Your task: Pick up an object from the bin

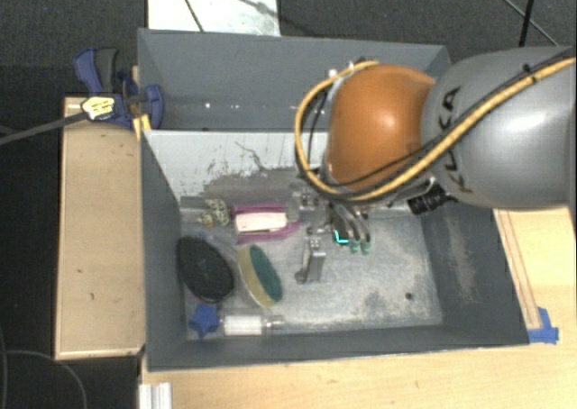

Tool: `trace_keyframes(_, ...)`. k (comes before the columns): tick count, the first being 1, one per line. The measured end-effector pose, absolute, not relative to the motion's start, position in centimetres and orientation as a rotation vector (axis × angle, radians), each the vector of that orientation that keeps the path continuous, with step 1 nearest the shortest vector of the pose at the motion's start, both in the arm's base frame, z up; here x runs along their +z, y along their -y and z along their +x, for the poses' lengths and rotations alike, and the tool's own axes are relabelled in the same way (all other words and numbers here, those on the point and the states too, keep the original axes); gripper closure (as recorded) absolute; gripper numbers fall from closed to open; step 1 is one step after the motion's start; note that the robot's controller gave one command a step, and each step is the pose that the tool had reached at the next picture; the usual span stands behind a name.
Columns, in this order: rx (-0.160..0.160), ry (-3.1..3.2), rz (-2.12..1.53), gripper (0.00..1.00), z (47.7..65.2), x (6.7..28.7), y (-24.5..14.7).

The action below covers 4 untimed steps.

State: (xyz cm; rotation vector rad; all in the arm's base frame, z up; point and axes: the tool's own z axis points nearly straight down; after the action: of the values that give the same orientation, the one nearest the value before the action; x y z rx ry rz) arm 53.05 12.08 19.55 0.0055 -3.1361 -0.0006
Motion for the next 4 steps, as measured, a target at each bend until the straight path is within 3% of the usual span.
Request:
trace_keyframes(1,0.001,3.150,0.291,0.00,49.2,7.6,-15.8)
trace_keyframes(2,-0.001,3.097,0.563,0.00,49.0,11.5,-14.3)
trace_keyframes(3,-0.002,3.105,0.545,0.00,50.2,7.2,-16.5)
trace_keyframes(4,-0.006,3.110,0.539,1.00,50.3,7.6,-16.6)
